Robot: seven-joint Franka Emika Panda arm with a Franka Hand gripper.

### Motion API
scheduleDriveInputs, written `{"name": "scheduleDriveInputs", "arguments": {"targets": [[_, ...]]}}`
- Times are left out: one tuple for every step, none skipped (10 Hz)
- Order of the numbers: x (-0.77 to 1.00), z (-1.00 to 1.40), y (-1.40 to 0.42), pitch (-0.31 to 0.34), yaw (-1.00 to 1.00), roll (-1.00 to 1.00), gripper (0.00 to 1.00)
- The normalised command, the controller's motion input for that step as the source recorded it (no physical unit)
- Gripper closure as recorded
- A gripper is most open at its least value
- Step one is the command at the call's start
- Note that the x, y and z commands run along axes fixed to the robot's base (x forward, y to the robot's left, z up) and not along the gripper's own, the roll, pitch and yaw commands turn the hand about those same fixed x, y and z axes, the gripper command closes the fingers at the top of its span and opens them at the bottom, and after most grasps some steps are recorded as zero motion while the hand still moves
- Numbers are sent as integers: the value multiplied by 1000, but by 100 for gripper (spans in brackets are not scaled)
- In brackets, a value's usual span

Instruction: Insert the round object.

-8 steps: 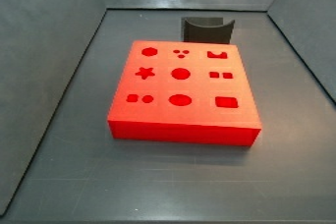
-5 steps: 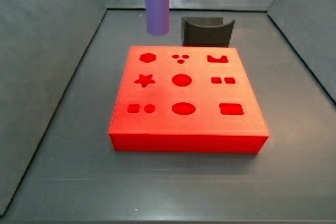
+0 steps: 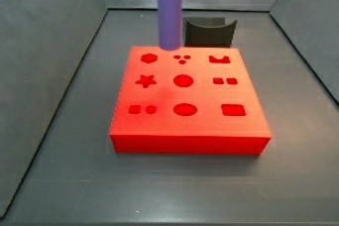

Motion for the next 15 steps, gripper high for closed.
{"name": "scheduleDriveInputs", "arguments": {"targets": [[1000, -83, -17, 0, 3, 60, 100], [983, -46, -274, -10, 20, 236, 100], [806, -114, -237, 0, 49, 480, 100], [711, -151, -240, 0, 103, 494, 100], [646, -60, -186, 0, 149, 500, 100], [560, -320, -49, 0, 6, 363, 100], [246, -603, 91, -110, -31, 91, 100], [171, -669, 91, -124, -77, 117, 100], [63, -657, 106, -106, -171, 0, 100], [94, -414, 143, -83, -263, -166, 100], [9, -194, 151, -24, -191, -69, 100], [-37, -51, 126, 0, -157, -34, 100], [-20, -114, 140, 0, -180, -60, 100], [0, -97, 0, 0, -114, -94, 100], [0, -246, 0, -43, -106, -81, 100]]}}
